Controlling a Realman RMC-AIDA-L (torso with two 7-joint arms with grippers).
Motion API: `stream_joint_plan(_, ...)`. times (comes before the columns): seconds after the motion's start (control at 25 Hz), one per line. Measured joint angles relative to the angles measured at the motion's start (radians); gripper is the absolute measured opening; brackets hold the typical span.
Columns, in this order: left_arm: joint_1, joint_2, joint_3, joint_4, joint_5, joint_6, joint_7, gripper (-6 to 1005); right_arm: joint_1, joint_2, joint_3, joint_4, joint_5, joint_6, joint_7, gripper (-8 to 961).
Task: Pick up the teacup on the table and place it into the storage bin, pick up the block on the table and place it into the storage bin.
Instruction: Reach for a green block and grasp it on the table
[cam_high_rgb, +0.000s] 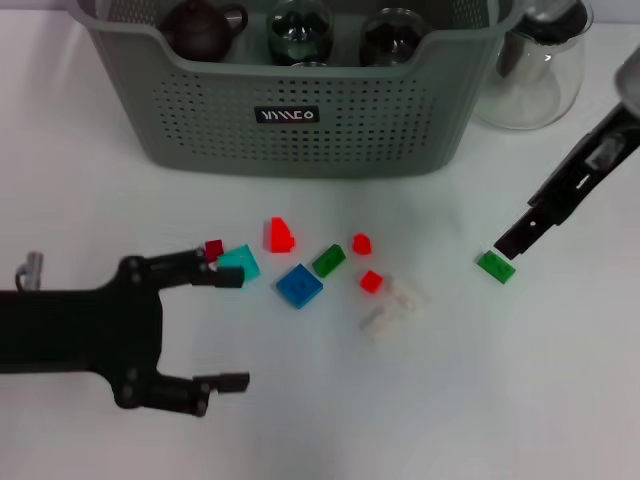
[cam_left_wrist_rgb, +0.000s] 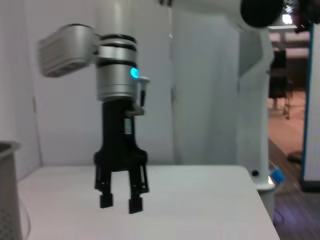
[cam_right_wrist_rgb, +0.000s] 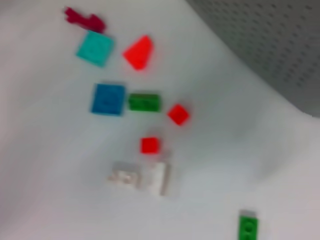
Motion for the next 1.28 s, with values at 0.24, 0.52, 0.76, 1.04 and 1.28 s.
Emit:
stream_joint_plan(0.24, -0.023, -0.017, 0.000, -0.023, 0.063, -0.028, 0.032, 885, 0.018, 0.011, -0.123, 0.057, -0.039, 0.089, 0.087, 819)
stream_joint_plan(0.52, -0.038, -0.027, 0.002, -0.054, 0.072, -0.054, 0.037, 885, -0.010, 0.015, -0.220, 0.103, -0.028, 0.206, 0.111, 820)
stream_joint_plan(0.76, -0.042, -0.027, 0.001, -0.070, 0.072, -0.058, 0.037, 886, -0.023, 0.019, -0.308, 0.179, 0.002, 0.304, 0.139, 819)
stream_joint_plan(1.04, -0.042, -0.024, -0.005, -0.083, 0.073, -0.057, 0.037, 885, -0.028, 0.020, -0.409, 0.179, 0.008, 0.347, 0.200, 819)
stream_joint_plan(1.28, -0.041, -0.026, -0.007, -0.100, 0.072, -0.059, 0.037, 886, -0.032, 0.021, -0.459, 0.182, 0.034, 0.374, 0.214, 779)
